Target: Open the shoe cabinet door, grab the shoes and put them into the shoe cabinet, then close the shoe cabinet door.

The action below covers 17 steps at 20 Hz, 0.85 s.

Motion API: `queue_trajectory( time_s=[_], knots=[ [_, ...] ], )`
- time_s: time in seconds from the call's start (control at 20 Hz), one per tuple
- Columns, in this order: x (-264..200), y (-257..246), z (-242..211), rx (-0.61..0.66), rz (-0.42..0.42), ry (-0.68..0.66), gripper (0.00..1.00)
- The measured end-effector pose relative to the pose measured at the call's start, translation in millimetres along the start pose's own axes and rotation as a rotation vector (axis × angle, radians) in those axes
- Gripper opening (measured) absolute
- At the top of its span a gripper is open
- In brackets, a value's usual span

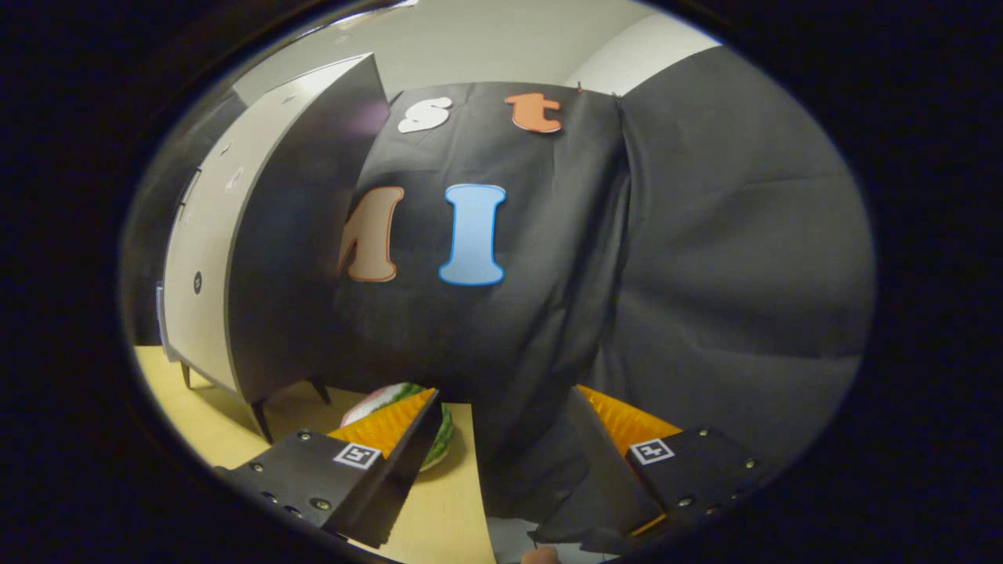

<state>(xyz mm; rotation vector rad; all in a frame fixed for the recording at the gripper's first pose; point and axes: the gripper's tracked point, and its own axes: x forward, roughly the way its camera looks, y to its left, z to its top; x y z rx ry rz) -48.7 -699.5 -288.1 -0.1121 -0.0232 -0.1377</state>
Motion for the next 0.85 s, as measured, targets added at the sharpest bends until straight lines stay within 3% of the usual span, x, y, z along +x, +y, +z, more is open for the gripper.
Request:
queue_trajectory(
  time_s=[0.85],
  knots=[
    [6.0, 10.9, -52.9, 0.013, 0.057, 0.06, 1.0]
  ],
)
